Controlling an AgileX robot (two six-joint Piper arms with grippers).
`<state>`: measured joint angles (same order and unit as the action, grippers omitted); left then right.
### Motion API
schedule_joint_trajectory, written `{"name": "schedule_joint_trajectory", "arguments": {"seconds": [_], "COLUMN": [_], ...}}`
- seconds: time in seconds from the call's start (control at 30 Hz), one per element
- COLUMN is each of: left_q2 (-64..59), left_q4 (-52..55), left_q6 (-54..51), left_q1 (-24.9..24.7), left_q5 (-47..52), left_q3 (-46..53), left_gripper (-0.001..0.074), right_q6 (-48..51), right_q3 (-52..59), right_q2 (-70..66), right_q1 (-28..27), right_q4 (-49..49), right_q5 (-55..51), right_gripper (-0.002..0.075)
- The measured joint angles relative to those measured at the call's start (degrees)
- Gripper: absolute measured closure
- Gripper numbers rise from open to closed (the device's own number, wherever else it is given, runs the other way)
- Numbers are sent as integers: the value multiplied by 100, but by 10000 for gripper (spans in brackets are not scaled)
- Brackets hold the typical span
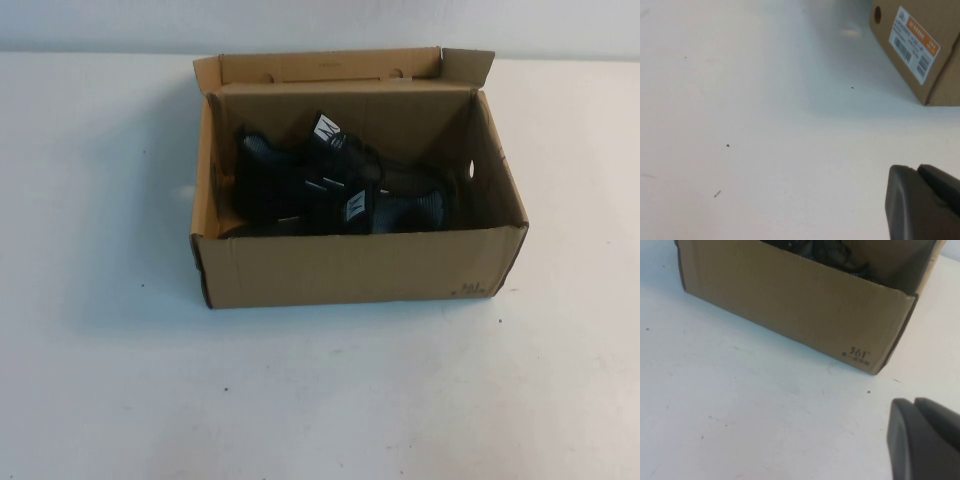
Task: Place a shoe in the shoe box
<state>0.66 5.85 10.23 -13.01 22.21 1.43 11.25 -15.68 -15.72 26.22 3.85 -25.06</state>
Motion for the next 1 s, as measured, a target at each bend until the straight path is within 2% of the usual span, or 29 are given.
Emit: {"name": "schedule_joint_trajectory", "arguments": {"seconds": [0.63, 0.87, 1.0], "left_q2": [0, 0, 0], "left_q4": [31, 31, 31], "left_q6": [17, 26, 26], "left_q1": [0, 0, 0], "left_q5": [13, 13, 13], "left_q3": [0, 0, 0], "left_gripper": [736, 736, 736], "right_q6": [0, 0, 0], "right_q3": [0, 0, 0], "right_q2": [0, 491, 1146], "right_q1": [-38, -1223, -1711], "right_q4": [16, 322, 438], "right_q5": [0, -67, -81], "right_gripper": [742, 742, 742]}}
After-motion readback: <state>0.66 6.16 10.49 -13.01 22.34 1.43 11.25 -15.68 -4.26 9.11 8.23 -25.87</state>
